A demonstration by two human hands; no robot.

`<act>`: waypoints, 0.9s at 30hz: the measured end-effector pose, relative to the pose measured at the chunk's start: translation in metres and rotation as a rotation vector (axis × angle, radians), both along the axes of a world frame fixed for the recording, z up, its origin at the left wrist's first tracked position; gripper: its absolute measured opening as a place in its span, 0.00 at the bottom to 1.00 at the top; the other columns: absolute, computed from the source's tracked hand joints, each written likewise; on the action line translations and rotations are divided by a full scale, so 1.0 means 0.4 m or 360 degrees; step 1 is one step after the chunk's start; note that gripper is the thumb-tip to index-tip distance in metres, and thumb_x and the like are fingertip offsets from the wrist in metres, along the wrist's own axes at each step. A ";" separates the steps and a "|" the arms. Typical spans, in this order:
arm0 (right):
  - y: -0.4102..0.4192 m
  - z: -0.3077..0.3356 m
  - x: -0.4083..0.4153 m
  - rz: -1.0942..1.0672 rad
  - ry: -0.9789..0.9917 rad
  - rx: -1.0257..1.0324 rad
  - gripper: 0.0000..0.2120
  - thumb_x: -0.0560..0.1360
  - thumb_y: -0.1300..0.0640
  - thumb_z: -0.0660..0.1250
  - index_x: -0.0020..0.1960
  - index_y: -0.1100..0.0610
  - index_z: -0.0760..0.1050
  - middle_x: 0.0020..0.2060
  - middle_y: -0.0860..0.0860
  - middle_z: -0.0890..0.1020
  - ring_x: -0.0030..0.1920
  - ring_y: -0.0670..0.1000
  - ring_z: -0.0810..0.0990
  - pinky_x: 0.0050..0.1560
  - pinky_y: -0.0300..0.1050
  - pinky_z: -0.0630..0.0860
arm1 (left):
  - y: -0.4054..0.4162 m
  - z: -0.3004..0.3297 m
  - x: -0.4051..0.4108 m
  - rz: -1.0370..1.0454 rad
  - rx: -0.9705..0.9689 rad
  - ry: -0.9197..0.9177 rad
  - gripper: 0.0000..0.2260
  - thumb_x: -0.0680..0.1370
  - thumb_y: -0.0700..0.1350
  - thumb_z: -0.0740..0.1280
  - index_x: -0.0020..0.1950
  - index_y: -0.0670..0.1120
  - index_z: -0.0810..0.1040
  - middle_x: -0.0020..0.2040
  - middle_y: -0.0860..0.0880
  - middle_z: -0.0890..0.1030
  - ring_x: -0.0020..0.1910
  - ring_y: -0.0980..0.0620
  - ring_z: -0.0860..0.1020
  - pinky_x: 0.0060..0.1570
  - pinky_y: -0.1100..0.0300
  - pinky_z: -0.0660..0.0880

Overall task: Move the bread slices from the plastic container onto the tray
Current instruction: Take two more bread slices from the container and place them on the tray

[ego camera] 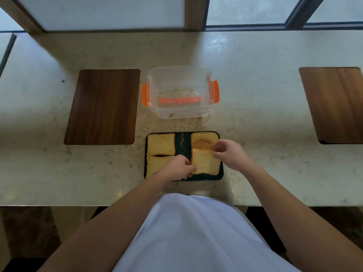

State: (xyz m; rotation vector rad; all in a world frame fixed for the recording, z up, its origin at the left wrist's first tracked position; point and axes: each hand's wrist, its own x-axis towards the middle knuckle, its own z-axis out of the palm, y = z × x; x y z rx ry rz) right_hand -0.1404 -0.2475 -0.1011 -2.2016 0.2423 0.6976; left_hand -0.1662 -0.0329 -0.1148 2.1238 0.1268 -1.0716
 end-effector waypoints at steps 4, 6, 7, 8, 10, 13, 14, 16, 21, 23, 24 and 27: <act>0.009 -0.015 -0.002 0.0159 -0.0019 -0.0127 0.11 0.78 0.60 0.71 0.58 0.50 0.80 0.55 0.50 0.84 0.51 0.47 0.80 0.46 0.36 0.74 | -0.019 0.004 0.015 -0.0253 0.0203 0.0050 0.20 0.80 0.57 0.61 0.42 0.42 0.82 0.33 0.48 0.84 0.33 0.51 0.80 0.33 0.57 0.74; 0.009 -0.018 -0.008 0.0247 -0.0015 -0.0185 0.12 0.78 0.61 0.68 0.58 0.49 0.81 0.57 0.50 0.84 0.53 0.49 0.80 0.49 0.39 0.75 | -0.027 0.009 0.014 -0.0356 0.0263 0.0082 0.23 0.80 0.58 0.58 0.37 0.42 0.80 0.31 0.48 0.80 0.32 0.50 0.77 0.33 0.56 0.72; 0.009 -0.019 -0.012 0.0278 -0.0021 -0.0211 0.13 0.78 0.61 0.67 0.59 0.50 0.81 0.58 0.51 0.84 0.55 0.50 0.80 0.52 0.41 0.76 | -0.030 0.009 0.012 -0.0395 0.0291 0.0084 0.23 0.81 0.57 0.58 0.36 0.43 0.78 0.31 0.47 0.78 0.32 0.49 0.76 0.34 0.56 0.71; 0.008 -0.019 -0.017 0.0302 -0.0032 -0.0239 0.14 0.78 0.61 0.66 0.60 0.50 0.82 0.59 0.51 0.83 0.58 0.51 0.80 0.56 0.43 0.76 | -0.032 0.009 0.009 -0.0416 0.0319 0.0071 0.23 0.81 0.57 0.57 0.35 0.44 0.76 0.30 0.47 0.76 0.31 0.48 0.74 0.34 0.55 0.70; 0.006 -0.019 -0.028 0.0333 -0.0055 -0.0307 0.15 0.78 0.60 0.66 0.62 0.50 0.81 0.61 0.51 0.80 0.61 0.52 0.78 0.60 0.45 0.75 | -0.031 0.006 0.003 -0.0403 0.0358 0.0016 0.22 0.81 0.57 0.58 0.33 0.44 0.73 0.29 0.47 0.73 0.30 0.48 0.72 0.32 0.55 0.68; 0.005 -0.022 -0.047 0.0328 -0.0063 -0.0385 0.17 0.78 0.58 0.66 0.66 0.49 0.77 0.61 0.52 0.74 0.57 0.52 0.77 0.58 0.49 0.77 | -0.027 0.006 -0.004 -0.0343 0.0356 -0.0090 0.21 0.81 0.55 0.61 0.34 0.43 0.73 0.29 0.46 0.74 0.29 0.47 0.73 0.31 0.54 0.69; 0.005 -0.023 -0.053 0.0305 -0.0068 -0.0396 0.18 0.78 0.57 0.66 0.68 0.50 0.76 0.61 0.52 0.74 0.56 0.52 0.76 0.57 0.49 0.78 | -0.026 0.008 -0.006 -0.0316 0.0333 -0.0122 0.19 0.80 0.54 0.61 0.37 0.42 0.76 0.31 0.44 0.77 0.31 0.45 0.76 0.32 0.52 0.73; 0.003 -0.026 -0.068 0.0250 -0.0099 -0.0427 0.19 0.78 0.57 0.66 0.69 0.53 0.74 0.62 0.53 0.73 0.57 0.52 0.75 0.56 0.48 0.78 | -0.026 0.011 -0.008 -0.0227 0.0269 -0.0183 0.13 0.80 0.51 0.62 0.48 0.43 0.80 0.39 0.44 0.83 0.38 0.46 0.81 0.41 0.47 0.81; -0.005 -0.032 -0.116 0.0184 -0.0140 -0.0424 0.21 0.79 0.55 0.66 0.71 0.55 0.71 0.62 0.52 0.74 0.50 0.50 0.77 0.48 0.42 0.75 | -0.032 0.025 -0.010 0.0052 0.0101 -0.0281 0.19 0.81 0.43 0.57 0.72 0.46 0.69 0.40 0.47 0.81 0.33 0.52 0.77 0.29 0.56 0.71; -0.005 -0.037 -0.135 0.0262 -0.0161 -0.0445 0.21 0.79 0.56 0.65 0.72 0.55 0.70 0.60 0.52 0.74 0.48 0.50 0.76 0.46 0.41 0.73 | -0.036 0.034 -0.019 0.0001 0.0054 -0.0388 0.22 0.81 0.41 0.56 0.75 0.46 0.65 0.42 0.47 0.82 0.33 0.52 0.77 0.29 0.56 0.72; -0.004 -0.039 -0.142 0.0297 -0.0177 -0.0462 0.22 0.79 0.56 0.65 0.72 0.55 0.70 0.59 0.52 0.74 0.47 0.49 0.75 0.45 0.41 0.72 | -0.038 0.039 -0.025 -0.0071 0.0055 -0.0452 0.22 0.81 0.41 0.56 0.76 0.46 0.64 0.47 0.46 0.83 0.37 0.52 0.78 0.33 0.56 0.75; -0.003 -0.041 -0.156 0.0372 -0.0221 -0.0510 0.23 0.79 0.56 0.65 0.73 0.55 0.68 0.58 0.52 0.75 0.51 0.50 0.75 0.49 0.42 0.74 | -0.042 0.040 -0.042 -0.0330 0.0149 -0.0607 0.20 0.81 0.42 0.57 0.73 0.46 0.68 0.57 0.45 0.79 0.49 0.48 0.78 0.48 0.50 0.78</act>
